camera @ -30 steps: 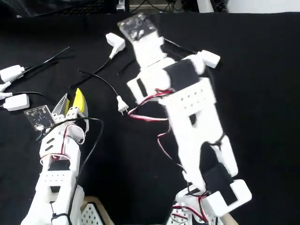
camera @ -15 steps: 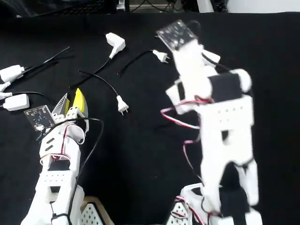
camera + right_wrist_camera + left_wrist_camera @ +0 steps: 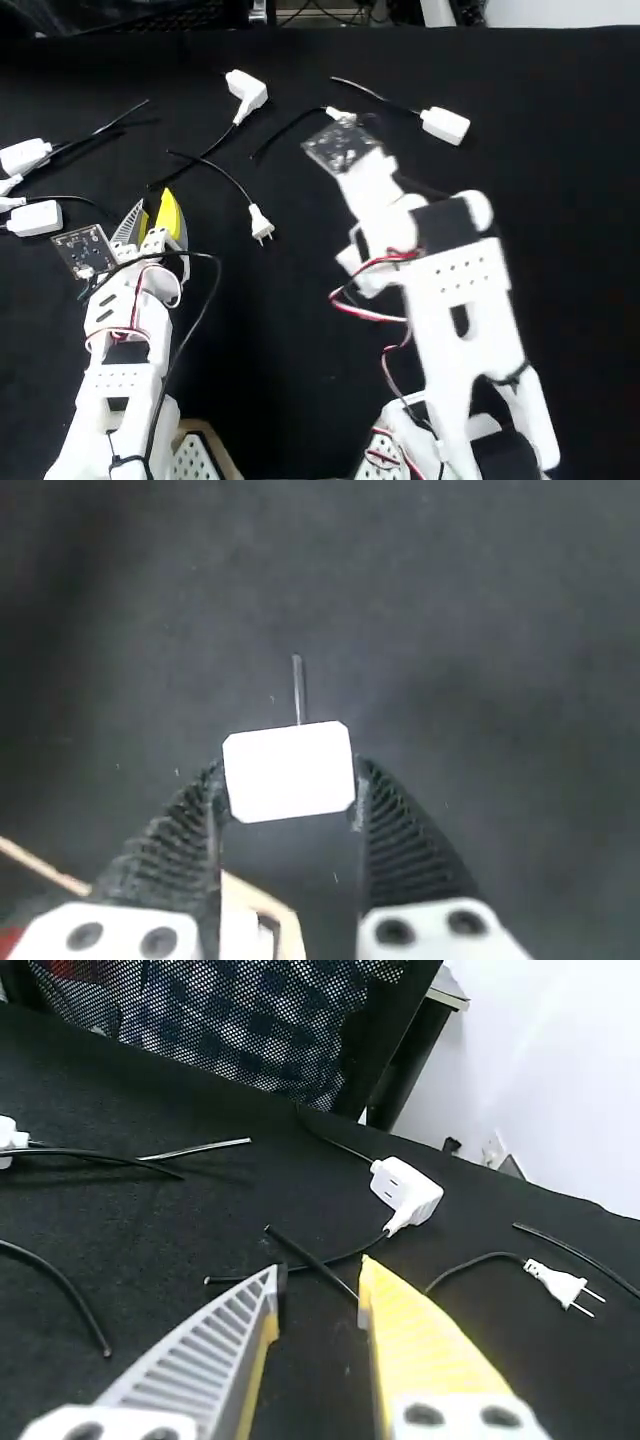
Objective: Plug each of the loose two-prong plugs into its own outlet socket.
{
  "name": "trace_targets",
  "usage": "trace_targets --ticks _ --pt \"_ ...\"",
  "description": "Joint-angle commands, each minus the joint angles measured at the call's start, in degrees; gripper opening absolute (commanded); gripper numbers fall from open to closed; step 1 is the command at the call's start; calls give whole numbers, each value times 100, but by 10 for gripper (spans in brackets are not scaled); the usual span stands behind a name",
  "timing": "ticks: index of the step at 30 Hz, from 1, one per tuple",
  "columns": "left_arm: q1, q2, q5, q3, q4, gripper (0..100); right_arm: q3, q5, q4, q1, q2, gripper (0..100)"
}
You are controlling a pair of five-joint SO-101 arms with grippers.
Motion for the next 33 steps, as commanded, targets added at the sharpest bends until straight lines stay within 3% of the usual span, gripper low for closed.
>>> trace_targets --ticks 1,10,16,24,33 --pt "-66 0 9 22 -26 145 207 -185 -615 -396 215 12" --pt "-66 0 9 22 -26 145 725 -211 -2593 -554 1798 12" --pt "-66 0 9 31 -26 146 576 -633 -3631 -563 3345 12" --pt "-66 0 9 31 -26 147 -593 -1213 -3771 -563 4901 13" --pt "-57 0 9 40 -26 148 -831 -1231 -3481 -527 5059 15"
